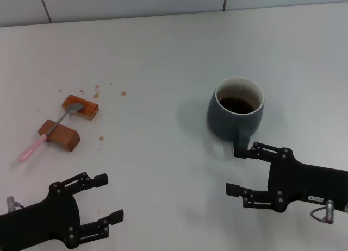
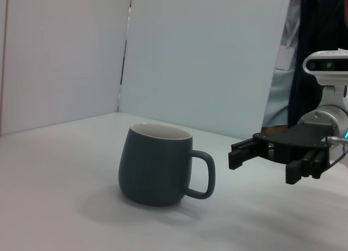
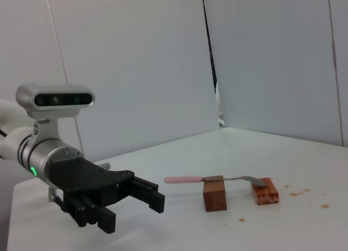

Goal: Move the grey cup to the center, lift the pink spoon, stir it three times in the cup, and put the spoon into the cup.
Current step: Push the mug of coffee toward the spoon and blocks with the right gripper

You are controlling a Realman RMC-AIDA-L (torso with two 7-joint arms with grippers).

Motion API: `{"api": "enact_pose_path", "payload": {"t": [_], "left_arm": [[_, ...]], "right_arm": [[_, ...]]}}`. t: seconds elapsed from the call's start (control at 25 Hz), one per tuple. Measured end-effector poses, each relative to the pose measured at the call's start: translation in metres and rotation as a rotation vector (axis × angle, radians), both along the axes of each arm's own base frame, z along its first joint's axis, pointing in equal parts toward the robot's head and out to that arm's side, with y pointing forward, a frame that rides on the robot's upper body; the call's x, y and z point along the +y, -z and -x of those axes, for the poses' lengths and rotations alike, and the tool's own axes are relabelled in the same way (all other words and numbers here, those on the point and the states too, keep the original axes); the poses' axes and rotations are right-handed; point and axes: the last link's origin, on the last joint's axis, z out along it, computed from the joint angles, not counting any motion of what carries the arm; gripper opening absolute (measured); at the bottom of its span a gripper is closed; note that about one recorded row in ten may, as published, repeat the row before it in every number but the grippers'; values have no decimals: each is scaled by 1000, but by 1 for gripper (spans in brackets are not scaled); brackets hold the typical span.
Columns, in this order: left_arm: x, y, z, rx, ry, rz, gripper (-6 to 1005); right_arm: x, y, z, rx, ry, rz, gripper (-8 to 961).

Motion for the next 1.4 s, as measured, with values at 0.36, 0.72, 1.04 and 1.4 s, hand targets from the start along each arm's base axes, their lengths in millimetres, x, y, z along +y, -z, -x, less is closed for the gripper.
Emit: {"api": "enact_pose_path", "payload": {"t": [0.36,0.72,1.04,1.4], "left_arm": [[1,0,-1,0,2,0,802],[0,0,0,2,-2,-1,802],[-1,0,0,-2,1,-1,802],[-1,0,-1,-5,4,0,801]], "right_arm": [[1,0,1,3,-9,2,793],[3,-34,-5,160,71,-337,768],[-8,-45,-21,183,174,-772,430],[20,-29,-45,31,403,-831,172]]}}
